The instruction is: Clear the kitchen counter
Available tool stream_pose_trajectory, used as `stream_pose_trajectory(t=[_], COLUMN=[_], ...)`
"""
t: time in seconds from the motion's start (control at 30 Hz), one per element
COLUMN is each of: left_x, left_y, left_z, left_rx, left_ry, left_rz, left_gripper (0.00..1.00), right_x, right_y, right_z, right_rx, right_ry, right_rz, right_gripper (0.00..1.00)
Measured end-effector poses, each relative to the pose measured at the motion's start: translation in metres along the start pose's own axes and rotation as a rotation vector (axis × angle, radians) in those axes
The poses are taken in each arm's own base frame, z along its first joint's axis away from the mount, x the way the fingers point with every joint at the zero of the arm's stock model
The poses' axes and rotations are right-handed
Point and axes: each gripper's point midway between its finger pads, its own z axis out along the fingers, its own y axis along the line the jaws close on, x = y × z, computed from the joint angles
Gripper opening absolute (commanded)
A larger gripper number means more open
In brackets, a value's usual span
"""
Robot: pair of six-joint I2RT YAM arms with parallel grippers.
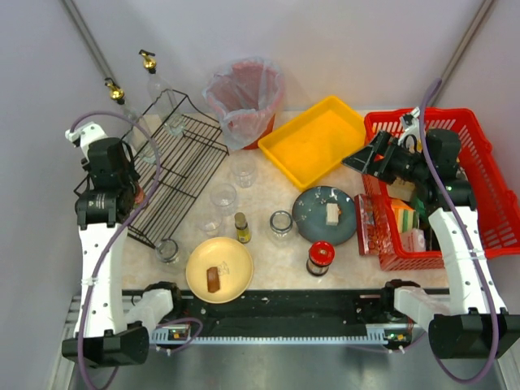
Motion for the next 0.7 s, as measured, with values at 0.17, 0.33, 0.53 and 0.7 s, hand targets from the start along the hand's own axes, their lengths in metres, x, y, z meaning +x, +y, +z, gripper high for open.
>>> stream_pose_trajectory(t=[0.17,0.33,0.53,0.7], left_x=[0.0039,0.0025,0.0021,0.0022], left_y=[0.0015,0.0022,0.0023,0.0010], left_z=[0.0098,0.0107,0.0109,0.0066], left_rx=[0.005,0.013,0.017,0.020], left_ry=[-0.010,-0.028,-0.026,0.030], left_rz=[-0.032,-0.049,-0.050,-0.017], left_gripper=[0.00,0.04,0.00,0.00], right_x=[-0.0001,0.0000,-0.0002,-0.0001], right_y=[0.0000,-0.0001,-0.0002,-0.0002], right_z=[0.0000,0.0000,0.0000,0.0000], right_rx=[0.000,0.000,0.001,0.001], right_ry=[0.000,0.000,-0.001,-0.001], right_rz=[-0.001,0.000,-0.001,0.000], right_gripper=[0.94,0.94,0.94,0.94])
